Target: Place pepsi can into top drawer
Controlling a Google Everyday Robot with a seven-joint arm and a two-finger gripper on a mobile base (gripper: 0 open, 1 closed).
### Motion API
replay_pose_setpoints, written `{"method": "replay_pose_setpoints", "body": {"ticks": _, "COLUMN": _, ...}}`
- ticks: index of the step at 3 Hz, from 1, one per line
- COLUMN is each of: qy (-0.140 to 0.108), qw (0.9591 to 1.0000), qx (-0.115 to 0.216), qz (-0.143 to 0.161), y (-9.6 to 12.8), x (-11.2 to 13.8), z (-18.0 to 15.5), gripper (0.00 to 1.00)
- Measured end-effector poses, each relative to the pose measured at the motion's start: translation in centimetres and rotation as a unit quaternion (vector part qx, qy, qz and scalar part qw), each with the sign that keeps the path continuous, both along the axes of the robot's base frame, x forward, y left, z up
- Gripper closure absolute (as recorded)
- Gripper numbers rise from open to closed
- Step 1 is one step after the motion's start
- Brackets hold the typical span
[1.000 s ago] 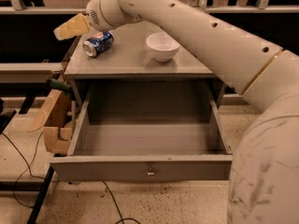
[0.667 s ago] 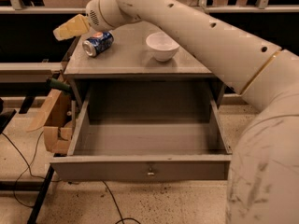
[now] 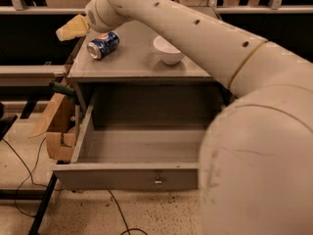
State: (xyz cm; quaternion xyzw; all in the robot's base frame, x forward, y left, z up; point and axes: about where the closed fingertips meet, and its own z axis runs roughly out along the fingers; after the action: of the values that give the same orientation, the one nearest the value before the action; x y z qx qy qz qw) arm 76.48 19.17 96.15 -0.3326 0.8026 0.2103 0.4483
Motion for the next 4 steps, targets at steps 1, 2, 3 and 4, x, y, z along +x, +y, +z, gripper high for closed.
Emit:
{"method": "replay_pose_setpoints", "body": {"ticks": 1, "qy": 0.039, "qw": 0.9962, "qx": -0.022, "qz": -0.074, "y": -1.3, "x": 3.7, "z": -2.5, "gripper": 0.00}}
{"method": "replay_pose_setpoints", "body": {"ticks": 2, "qy": 0.092, "qw": 0.9870, "qx": -0.023, "qz": -0.130, "y": -2.1, "x": 5.6, "z": -5.1, "gripper": 0.00}}
{"method": "replay_pose_setpoints", "body": {"ticks": 3, "qy": 0.092, "qw": 0.9870, "qx": -0.023, "qz": -0.130, "y": -2.1, "x": 5.6, "z": -5.1, "gripper": 0.00}}
{"method": "replay_pose_setpoints", "body": {"ticks": 4, "qy": 0.092, "qw": 0.9871, "qx": -0.018, "qz": -0.130, "y": -2.0, "x": 6.4, "z": -5.9, "gripper": 0.00}}
